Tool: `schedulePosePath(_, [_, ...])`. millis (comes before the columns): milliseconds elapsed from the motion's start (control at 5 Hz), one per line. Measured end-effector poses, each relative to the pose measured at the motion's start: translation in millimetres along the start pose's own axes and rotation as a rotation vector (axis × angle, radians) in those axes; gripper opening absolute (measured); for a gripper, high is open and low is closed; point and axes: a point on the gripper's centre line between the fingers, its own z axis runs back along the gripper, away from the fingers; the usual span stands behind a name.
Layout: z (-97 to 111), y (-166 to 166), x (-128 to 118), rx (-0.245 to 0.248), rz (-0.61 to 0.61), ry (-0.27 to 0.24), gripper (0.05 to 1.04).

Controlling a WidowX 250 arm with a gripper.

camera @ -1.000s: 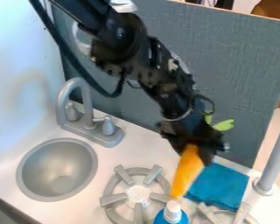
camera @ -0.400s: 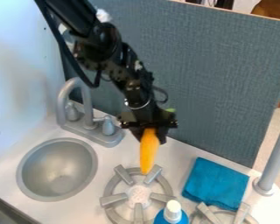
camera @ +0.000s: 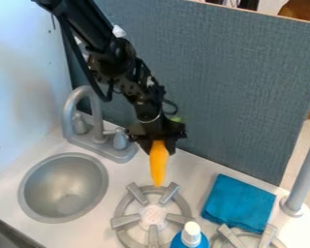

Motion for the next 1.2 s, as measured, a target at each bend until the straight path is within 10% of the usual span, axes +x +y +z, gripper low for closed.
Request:
schedulePosePath(600, [-37, 34, 16, 0.115, 0.081, -0.055, 0.637])
schedulePosePath(800, [-37, 36, 14, 0.129, 0.085, -0.042, 0.938])
schedulePosePath(1200, [-17, 32, 6, 0.111, 0.034, -0.017, 1.003])
